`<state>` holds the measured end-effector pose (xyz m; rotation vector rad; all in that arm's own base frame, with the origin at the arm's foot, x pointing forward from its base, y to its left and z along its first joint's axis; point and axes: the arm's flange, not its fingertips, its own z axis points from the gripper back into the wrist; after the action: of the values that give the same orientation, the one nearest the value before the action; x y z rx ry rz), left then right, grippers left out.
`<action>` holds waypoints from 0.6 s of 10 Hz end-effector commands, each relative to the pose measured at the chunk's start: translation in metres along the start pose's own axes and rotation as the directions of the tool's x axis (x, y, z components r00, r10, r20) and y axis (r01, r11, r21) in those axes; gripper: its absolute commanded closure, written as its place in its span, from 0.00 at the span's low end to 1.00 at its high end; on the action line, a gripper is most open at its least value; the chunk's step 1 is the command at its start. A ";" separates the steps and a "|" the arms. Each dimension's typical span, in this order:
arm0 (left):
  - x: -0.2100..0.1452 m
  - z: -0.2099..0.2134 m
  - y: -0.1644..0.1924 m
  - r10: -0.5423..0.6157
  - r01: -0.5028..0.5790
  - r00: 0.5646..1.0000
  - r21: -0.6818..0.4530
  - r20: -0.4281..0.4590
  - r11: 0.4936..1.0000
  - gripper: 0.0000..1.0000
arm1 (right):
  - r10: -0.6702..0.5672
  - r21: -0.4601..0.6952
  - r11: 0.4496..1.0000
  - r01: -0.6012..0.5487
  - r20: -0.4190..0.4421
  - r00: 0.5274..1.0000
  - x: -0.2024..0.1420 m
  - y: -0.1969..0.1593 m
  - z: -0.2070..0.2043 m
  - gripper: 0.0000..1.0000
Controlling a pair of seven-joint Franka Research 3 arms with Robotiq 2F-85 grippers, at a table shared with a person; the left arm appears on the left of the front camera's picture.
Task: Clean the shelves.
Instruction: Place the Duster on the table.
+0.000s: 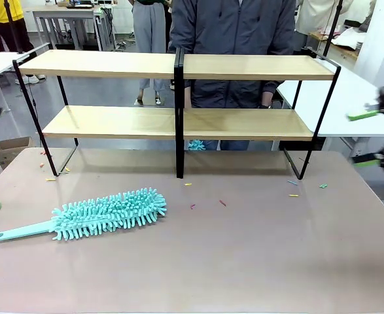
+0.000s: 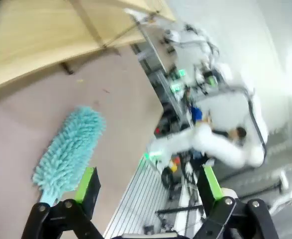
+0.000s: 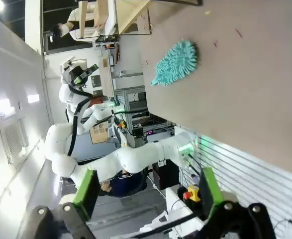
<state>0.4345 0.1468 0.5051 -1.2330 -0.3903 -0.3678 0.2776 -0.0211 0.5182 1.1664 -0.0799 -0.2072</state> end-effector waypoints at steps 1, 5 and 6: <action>-0.030 0.017 0.022 0.432 -0.449 0.844 -0.024 0.317 0.893 0.00 | -0.064 -0.014 0.998 0.064 0.004 0.998 -0.081 -0.057 -0.025 0.00; -0.017 0.021 0.025 0.145 -0.149 0.986 0.051 0.077 0.988 0.00 | -0.019 -0.012 1.000 0.019 0.003 1.000 -0.013 -0.002 0.016 0.00; -0.017 0.021 0.025 0.145 -0.149 0.986 0.051 0.077 0.988 0.00 | -0.019 -0.012 1.000 0.019 0.003 1.000 -0.013 -0.002 0.016 0.00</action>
<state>0.4333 0.1683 0.4848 -1.2161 -0.3637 -0.1523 0.2584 -0.0360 0.5226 1.1346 -0.0612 -0.2496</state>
